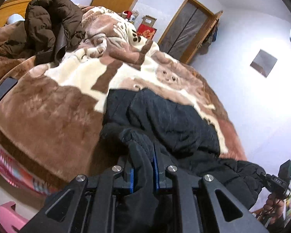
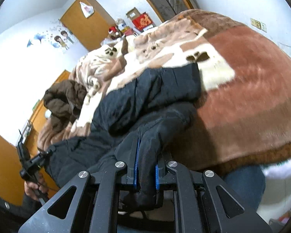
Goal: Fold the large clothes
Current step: 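Lift the hem and fold it over toward the hood with both tools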
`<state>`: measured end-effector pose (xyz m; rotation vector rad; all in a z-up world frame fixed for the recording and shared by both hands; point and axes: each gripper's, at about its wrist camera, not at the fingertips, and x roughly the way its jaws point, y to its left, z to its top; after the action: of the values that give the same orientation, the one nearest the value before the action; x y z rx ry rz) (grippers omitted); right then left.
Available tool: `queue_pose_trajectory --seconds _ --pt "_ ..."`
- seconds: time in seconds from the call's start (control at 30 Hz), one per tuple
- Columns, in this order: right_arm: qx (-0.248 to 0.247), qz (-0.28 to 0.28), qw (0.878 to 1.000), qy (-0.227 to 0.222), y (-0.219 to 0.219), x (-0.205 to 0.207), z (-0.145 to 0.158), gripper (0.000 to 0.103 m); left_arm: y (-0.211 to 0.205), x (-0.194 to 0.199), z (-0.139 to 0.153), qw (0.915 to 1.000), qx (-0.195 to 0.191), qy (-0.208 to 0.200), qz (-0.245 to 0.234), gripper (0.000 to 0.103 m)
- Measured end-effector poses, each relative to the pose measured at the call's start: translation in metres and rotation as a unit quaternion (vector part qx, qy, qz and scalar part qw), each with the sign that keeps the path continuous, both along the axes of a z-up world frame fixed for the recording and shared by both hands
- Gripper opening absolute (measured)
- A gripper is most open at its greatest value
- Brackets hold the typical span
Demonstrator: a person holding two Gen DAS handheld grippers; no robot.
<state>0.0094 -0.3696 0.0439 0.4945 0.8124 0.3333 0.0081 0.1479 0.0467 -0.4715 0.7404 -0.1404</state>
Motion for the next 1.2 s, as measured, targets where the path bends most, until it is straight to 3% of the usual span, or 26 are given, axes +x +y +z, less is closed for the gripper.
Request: queue_pose_trajectory --seconds 0.2,0.37,0.53,0.73,0.87,1.0,1.13,1.2 --pt "0.011 -0.022 0.999 -0.024 -0.004 0.054 0.023 0.013 0.007 0.058 0.019 0.9997 -0.011 -0.016 0.018 0.016" --pt "0.017 -0.042 0.999 -0.007 -0.01 0.117 0.023 0.014 0.01 0.118 0.018 0.9994 -0.015 -0.005 0.032 0.017" --pt "-0.008 -0.048 0.998 0.027 -0.003 0.187 0.003 0.016 0.008 0.187 -0.013 0.9985 -0.004 0.034 0.044 0.018" --pt "-0.04 -0.046 0.994 0.093 0.007 0.267 -0.051 0.019 0.006 0.25 -0.072 0.9936 0.007 0.098 0.055 0.021" --pt "-0.03 -0.049 0.991 0.125 0.007 0.291 -0.084 0.021 0.004 0.268 -0.102 0.9916 0.008 0.117 0.055 0.024" --pt "0.008 -0.047 0.989 0.139 -0.001 0.297 -0.103 0.022 0.0 0.276 -0.11 0.9912 0.014 0.124 0.045 0.026" --pt "0.038 -0.034 0.99 0.135 -0.013 0.292 -0.087 0.028 0.007 0.275 -0.095 0.9905 -0.003 0.133 0.033 0.032" --pt "0.061 -0.032 0.99 0.124 -0.019 0.289 -0.072 0.035 0.013 0.273 -0.082 0.9913 -0.024 0.125 0.033 0.047"
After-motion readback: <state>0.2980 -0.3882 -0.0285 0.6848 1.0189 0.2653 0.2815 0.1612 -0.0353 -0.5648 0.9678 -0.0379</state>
